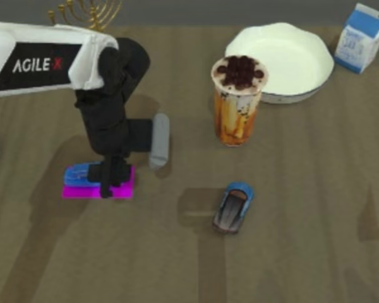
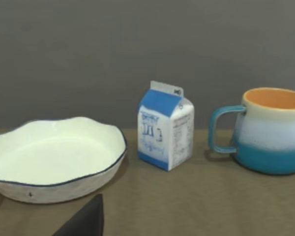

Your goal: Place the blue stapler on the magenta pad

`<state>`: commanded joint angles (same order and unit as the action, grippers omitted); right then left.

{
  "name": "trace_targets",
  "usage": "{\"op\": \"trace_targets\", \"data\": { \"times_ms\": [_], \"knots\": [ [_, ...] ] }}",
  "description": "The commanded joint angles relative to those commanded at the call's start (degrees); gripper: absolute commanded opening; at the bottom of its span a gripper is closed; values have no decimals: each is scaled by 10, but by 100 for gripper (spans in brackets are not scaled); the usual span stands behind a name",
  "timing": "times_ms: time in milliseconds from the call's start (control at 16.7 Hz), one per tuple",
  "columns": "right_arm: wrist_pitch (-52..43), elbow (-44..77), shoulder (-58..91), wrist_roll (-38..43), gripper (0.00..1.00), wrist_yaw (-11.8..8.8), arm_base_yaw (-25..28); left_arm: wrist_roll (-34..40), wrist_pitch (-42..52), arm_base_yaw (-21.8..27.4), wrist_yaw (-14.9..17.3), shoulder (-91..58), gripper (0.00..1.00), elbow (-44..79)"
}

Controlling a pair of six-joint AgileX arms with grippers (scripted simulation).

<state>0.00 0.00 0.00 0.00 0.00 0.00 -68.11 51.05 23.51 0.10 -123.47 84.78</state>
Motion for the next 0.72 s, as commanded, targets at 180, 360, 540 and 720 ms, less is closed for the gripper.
{"op": "trace_targets", "data": {
  "times_ms": [180,360,540,720],
  "knots": [
    [0,0,0,0,100,0,0,0,0,0,0,0,15,0],
    [0,0,0,0,100,0,0,0,0,0,0,0,38,0],
    [0,0,0,0,100,0,0,0,0,0,0,0,60,0],
    [0,0,0,0,100,0,0,0,0,0,0,0,83,0]
  ]
}}
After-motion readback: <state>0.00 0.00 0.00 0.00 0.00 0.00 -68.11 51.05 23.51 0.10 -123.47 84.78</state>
